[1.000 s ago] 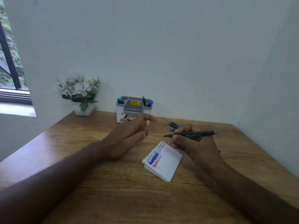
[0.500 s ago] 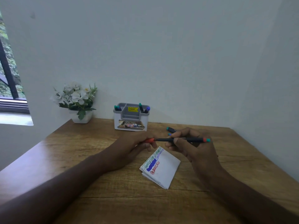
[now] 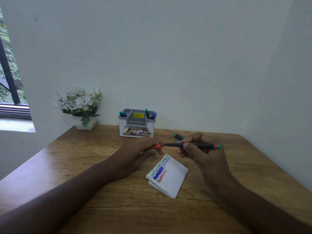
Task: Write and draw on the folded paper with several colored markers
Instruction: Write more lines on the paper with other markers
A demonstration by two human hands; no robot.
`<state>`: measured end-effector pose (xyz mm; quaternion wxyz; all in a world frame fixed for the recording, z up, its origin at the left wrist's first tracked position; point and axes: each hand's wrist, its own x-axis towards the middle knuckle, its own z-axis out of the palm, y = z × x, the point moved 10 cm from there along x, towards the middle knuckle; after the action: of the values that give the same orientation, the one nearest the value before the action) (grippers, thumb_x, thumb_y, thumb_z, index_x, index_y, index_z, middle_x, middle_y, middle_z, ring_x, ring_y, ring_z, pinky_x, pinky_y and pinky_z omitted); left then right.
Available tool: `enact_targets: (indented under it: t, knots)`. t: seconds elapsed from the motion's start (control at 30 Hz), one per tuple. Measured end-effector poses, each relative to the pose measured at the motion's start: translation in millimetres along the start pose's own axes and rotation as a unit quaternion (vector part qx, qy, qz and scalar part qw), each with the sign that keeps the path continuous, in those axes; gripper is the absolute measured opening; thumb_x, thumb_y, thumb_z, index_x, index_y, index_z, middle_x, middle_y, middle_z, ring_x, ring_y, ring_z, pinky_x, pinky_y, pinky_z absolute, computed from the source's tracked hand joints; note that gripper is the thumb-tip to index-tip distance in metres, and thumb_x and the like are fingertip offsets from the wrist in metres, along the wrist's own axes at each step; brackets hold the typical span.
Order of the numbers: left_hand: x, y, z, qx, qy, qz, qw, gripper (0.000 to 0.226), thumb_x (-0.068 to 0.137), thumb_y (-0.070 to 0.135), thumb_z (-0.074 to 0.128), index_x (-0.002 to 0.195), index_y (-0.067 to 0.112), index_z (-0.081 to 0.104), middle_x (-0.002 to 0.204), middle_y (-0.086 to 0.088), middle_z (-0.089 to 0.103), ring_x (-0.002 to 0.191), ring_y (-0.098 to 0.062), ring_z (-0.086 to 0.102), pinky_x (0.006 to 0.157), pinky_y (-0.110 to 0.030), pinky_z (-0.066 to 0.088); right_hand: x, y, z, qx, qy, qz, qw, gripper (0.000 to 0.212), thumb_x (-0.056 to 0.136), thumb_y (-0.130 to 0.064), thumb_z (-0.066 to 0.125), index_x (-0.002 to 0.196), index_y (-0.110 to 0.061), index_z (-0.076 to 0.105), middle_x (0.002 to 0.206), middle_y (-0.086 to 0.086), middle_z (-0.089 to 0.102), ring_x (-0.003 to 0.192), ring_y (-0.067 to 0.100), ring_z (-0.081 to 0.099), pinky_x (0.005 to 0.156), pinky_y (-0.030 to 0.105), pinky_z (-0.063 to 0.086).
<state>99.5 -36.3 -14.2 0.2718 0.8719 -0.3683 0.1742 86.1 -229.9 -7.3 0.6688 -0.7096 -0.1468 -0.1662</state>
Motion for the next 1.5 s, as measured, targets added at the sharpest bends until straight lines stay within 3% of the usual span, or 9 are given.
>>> enact_targets:
  t: [0.13, 0.33, 0.47, 0.63, 0.8, 0.97, 1.07, 1.3, 1.5]
  knots:
    - [0, -3, 2, 0.004, -0.005, -0.01, 1.0, 0.019, 0.107, 0.024, 0.054, 0.12, 0.025, 0.069, 0.105, 0.016, 0.07, 0.099, -0.003, 0.066, 0.082, -0.017, 0.051, 1, 1, 2, -0.025, -0.012, -0.011, 1.0, 0.007, 0.094, -0.004, 0.07, 0.094, -0.007, 0.076, 0.079, 0.002, 0.081, 0.078, 0.019, 0.08, 0.07, 0.025, 0.064]
    - [1, 2, 13, 0.053, -0.057, -0.019, 0.997, 0.032, 0.107, 0.029, 0.051, 0.138, 0.028, 0.061, 0.131, 0.016, 0.063, 0.113, 0.002, 0.055, 0.091, -0.012, 0.044, -5, -8, 18, -0.185, -0.067, -0.084, 0.977, 0.019, 0.082, -0.026, 0.085, 0.09, -0.042, 0.078, 0.093, -0.031, 0.077, 0.093, -0.005, 0.073, 0.072, 0.01, 0.057]
    - [4, 16, 10, 0.076, -0.007, 0.01, 0.997, 0.026, 0.102, 0.033, 0.06, 0.124, 0.026, 0.073, 0.112, 0.004, 0.064, 0.101, -0.009, 0.053, 0.076, -0.024, 0.045, -12, -24, 33, -0.21, -0.081, -0.128, 0.966, 0.022, 0.077, -0.038, 0.079, 0.084, -0.055, 0.067, 0.08, -0.053, 0.063, 0.091, -0.018, 0.067, 0.069, -0.001, 0.049]
    - [5, 18, 3, 0.08, 0.053, -0.016, 0.995, 0.028, 0.102, 0.03, 0.062, 0.129, 0.031, 0.071, 0.104, 0.005, 0.059, 0.091, -0.007, 0.048, 0.068, -0.017, 0.035, -11, -29, 25, -0.223, -0.011, -0.151, 0.963, 0.024, 0.076, -0.047, 0.075, 0.099, -0.041, 0.072, 0.085, -0.04, 0.064, 0.088, -0.018, 0.067, 0.071, -0.001, 0.05]
    - [1, 24, 4, 0.061, 0.087, -0.012, 0.994, 0.019, 0.1, 0.039, 0.063, 0.116, 0.036, 0.073, 0.093, 0.012, 0.06, 0.078, 0.003, 0.046, 0.063, -0.014, 0.029, -14, -29, 30, -0.238, -0.03, -0.168, 0.956, 0.021, 0.08, -0.039, 0.079, 0.101, -0.034, 0.079, 0.079, -0.046, 0.062, 0.091, -0.019, 0.067, 0.073, -0.002, 0.05]
    - [3, 25, 1, 0.056, 0.095, -0.031, 0.993, 0.021, 0.099, 0.04, 0.063, 0.119, 0.041, 0.073, 0.095, 0.012, 0.067, 0.082, -0.001, 0.056, 0.065, -0.015, 0.04, -8, -25, 26, -0.233, -0.019, -0.168, 0.958, 0.031, 0.078, -0.052, 0.073, 0.103, -0.033, 0.077, 0.086, -0.043, 0.062, 0.088, -0.019, 0.067, 0.074, 0.0, 0.052]
    - [10, 26, -3, 0.035, 0.114, -0.054, 0.991, 0.023, 0.099, 0.031, 0.067, 0.121, 0.034, 0.072, 0.101, 0.023, 0.066, 0.089, 0.003, 0.063, 0.073, -0.011, 0.048, -4, -24, 20, -0.209, -0.01, -0.164, 0.964, 0.036, 0.081, -0.049, 0.079, 0.112, -0.032, 0.073, 0.081, -0.03, 0.072, 0.083, -0.007, 0.073, 0.072, 0.013, 0.06]
    - [23, -10, -87, 0.045, 0.339, -0.134, 0.93, 0.01, 0.102, 0.031, 0.066, 0.106, 0.023, 0.07, 0.088, 0.014, 0.075, 0.078, 0.003, 0.071, 0.066, -0.008, 0.051, 6, -1, 22, -0.236, -0.06, -0.1, 0.965, 0.023, 0.093, -0.046, 0.071, 0.11, -0.032, 0.067, 0.083, -0.011, 0.074, 0.086, -0.002, 0.07, 0.075, 0.028, 0.062]
    - [90, -64, -117, 0.105, 0.293, -0.259, 0.914, 0.024, 0.101, 0.047, 0.059, 0.089, 0.033, 0.075, 0.081, 0.026, 0.071, 0.082, 0.001, 0.066, 0.065, -0.022, 0.046, 6, 6, 24, -0.243, -0.086, -0.091, 0.962, 0.013, 0.095, -0.041, 0.07, 0.106, -0.034, 0.069, 0.088, -0.015, 0.073, 0.095, -0.005, 0.068, 0.077, 0.016, 0.06]
